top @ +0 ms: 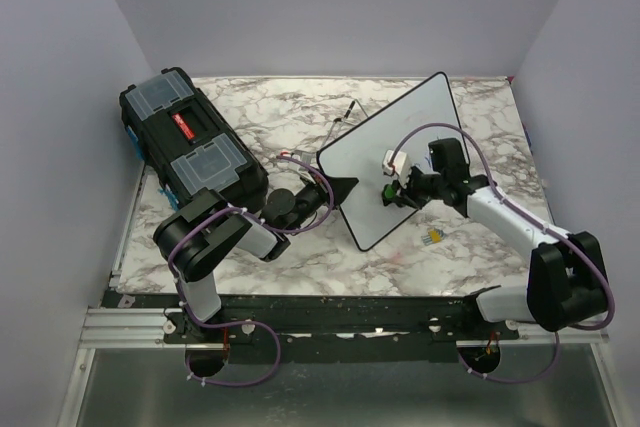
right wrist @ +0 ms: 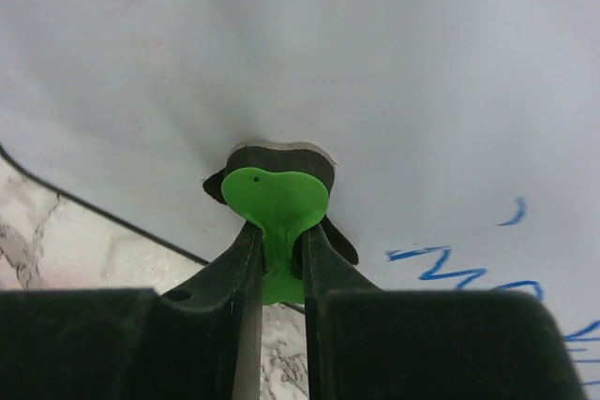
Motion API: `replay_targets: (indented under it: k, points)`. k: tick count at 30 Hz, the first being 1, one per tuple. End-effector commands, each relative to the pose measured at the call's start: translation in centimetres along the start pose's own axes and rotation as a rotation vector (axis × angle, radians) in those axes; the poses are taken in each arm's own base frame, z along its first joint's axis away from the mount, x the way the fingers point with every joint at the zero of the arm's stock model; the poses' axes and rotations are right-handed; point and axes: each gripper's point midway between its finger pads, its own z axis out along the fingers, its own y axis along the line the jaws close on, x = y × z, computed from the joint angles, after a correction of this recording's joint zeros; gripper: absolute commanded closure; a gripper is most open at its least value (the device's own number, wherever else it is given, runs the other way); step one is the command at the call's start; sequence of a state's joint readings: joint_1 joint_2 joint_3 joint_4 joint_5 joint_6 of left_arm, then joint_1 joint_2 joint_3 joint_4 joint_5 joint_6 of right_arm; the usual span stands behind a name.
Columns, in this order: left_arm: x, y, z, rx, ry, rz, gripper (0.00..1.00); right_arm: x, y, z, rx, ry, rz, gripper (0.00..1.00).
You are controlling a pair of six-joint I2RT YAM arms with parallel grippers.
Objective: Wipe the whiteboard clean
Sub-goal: Erase the whiteboard at the center of the board.
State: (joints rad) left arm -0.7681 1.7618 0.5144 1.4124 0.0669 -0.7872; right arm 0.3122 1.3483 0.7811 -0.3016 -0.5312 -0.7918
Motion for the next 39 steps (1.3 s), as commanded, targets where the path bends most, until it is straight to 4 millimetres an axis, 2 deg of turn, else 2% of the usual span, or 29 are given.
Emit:
replay_targets:
  k: [1,5,8,10,13,16,19,21,24,29,31,35,37,39]
  points:
    - [-2.0,-7.1,0.2,0.270,-0.049,-0.027,1.00,-2.6,-6.0,-1.2,0.217,-0.062,0.056,0.99]
    - [-2.0,-7.1,0.1,0.275,-0.049,-0.029,1.00,0.1,-8.6,-2.3,0.282,-0.019,0.131,0.99]
    - [-1.8,-7.0,0.1,0.274,-0.045,-0.030,1.00,2.3,-8.2,-2.3,0.274,0.031,0.122,0.99]
    - [-1.8,-7.1,0.2,0.275,-0.045,-0.032,1.00,3.1,-6.6,-1.8,0.210,0.037,0.095,0.99]
    - [-1.7,-7.0,0.3,0.276,-0.042,-0.035,1.00,3.6,-3.0,-0.9,0.054,0.016,0.088,0.99]
    - [-1.8,-7.0,0.4,0.275,-0.044,-0.036,1.00,2.9,0.3,-0.1,-0.077,-0.024,0.064,0.99]
    - [-1.6,-7.0,0.4,0.273,-0.040,-0.038,1.00,1.4,1.7,0.6,-0.112,-0.046,0.016,1.00]
    - [-1.6,-6.9,0.4,0.271,-0.041,-0.038,1.00,-0.2,1.1,0.6,-0.099,-0.085,0.017,0.99]
    - [-1.7,-6.9,0.3,0.271,-0.043,-0.034,1.00,-2.9,-1.5,-0.1,-0.011,-0.143,0.027,0.99]
    - [-1.7,-6.9,0.2,0.270,-0.041,-0.033,1.00,-5.1,-6.4,-1.6,0.202,-0.162,0.047,0.99]
    - [-1.7,-6.9,0.1,0.269,-0.042,-0.032,1.00,-4.8,-7.8,-2.2,0.263,-0.154,0.063,0.99]
    - [-1.8,-7.0,0.1,0.272,-0.043,-0.029,1.00,-2.1,-9.5,-2.9,0.327,-0.100,0.121,0.99]
    - [-1.8,-7.0,0.0,0.272,-0.043,-0.030,1.00,-0.4,-9.3,-2.8,0.324,-0.064,0.129,0.99]
    - [-1.8,-7.0,0.1,0.273,-0.044,-0.029,1.00,1.1,-7.8,-2.2,0.276,-0.030,0.109,0.99]
